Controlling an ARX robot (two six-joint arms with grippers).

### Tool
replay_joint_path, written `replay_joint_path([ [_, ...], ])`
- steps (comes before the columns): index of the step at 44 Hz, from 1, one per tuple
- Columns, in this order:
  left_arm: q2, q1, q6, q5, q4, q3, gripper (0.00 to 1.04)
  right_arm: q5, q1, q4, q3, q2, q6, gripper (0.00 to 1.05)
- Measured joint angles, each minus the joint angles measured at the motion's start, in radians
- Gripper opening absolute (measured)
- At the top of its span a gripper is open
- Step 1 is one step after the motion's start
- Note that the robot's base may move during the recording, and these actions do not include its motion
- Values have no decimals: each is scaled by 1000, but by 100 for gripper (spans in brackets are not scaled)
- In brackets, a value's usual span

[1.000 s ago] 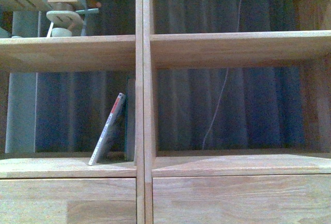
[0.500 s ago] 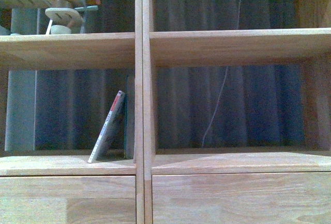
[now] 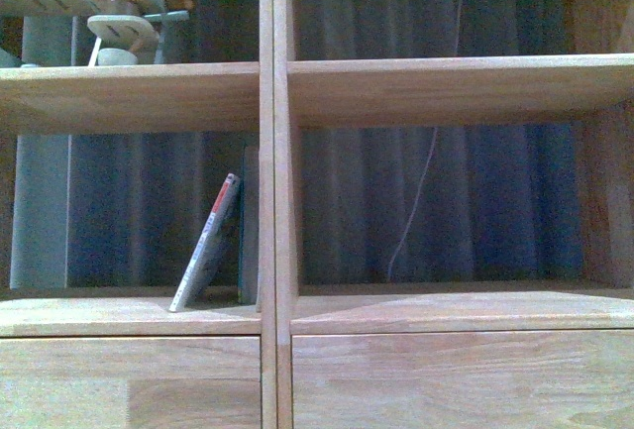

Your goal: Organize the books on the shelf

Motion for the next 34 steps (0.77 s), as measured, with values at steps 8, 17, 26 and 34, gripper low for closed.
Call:
replay_joint_path([
  [8, 0, 0, 0, 0, 0, 0, 42, 0, 0, 0, 0, 0, 1, 38],
  [17, 0, 0, 0, 0, 0, 0, 83, 0, 0, 0, 0, 0, 1, 77],
  [26, 0, 0, 0, 0, 0, 0, 97, 0, 0, 0, 0, 0, 1, 97],
  [34, 0, 0, 0, 0, 0, 0, 97, 0, 0, 0, 0, 0, 1, 98],
])
